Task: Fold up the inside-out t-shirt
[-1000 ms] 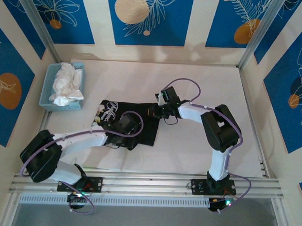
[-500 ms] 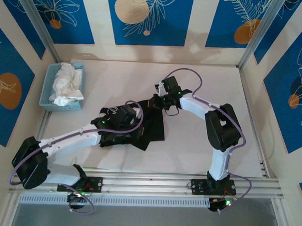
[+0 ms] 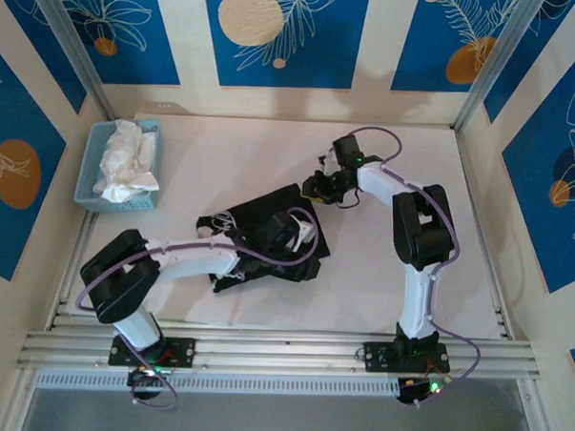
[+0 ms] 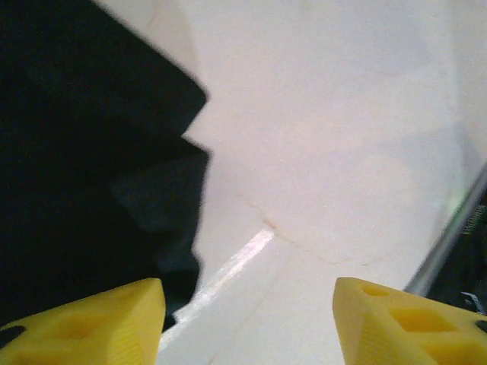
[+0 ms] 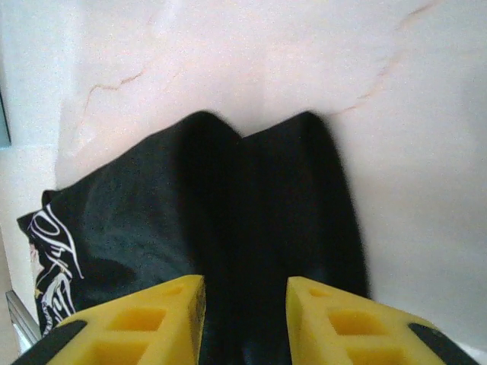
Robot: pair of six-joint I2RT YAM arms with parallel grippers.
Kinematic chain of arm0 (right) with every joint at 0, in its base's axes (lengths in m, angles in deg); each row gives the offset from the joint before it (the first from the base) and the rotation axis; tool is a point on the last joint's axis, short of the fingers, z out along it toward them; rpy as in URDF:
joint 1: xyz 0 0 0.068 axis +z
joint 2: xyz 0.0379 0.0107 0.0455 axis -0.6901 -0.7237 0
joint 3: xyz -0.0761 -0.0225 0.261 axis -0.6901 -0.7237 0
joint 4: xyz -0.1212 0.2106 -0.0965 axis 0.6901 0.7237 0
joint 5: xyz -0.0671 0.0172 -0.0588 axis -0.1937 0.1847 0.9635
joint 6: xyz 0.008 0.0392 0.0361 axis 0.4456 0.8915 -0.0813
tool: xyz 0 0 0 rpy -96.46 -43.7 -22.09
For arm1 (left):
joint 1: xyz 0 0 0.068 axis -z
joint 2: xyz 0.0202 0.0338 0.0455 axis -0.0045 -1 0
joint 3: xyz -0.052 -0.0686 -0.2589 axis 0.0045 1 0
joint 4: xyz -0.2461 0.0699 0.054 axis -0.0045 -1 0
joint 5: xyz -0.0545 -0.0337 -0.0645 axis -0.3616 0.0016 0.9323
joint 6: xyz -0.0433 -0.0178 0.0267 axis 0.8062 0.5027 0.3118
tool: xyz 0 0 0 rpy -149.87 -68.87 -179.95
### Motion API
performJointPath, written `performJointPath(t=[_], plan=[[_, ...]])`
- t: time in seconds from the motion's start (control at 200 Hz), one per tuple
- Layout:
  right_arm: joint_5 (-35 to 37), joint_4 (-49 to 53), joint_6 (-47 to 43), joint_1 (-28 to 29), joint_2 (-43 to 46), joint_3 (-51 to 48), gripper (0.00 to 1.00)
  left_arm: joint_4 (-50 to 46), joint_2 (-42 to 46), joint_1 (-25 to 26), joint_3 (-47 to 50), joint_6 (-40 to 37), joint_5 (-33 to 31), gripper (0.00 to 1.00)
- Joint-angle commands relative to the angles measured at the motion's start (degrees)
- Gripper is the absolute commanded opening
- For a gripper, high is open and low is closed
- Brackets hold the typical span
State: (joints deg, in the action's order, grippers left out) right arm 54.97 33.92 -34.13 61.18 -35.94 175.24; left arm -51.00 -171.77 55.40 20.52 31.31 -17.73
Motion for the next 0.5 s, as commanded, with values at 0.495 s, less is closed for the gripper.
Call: performJointPath(t=[0.495], plan=[[7.66,-0.08,-2.87,12.9,28.86,-29.3,0.59,-16.9,29.06,-21.31,14.27,0.43,-3.5,0.74]])
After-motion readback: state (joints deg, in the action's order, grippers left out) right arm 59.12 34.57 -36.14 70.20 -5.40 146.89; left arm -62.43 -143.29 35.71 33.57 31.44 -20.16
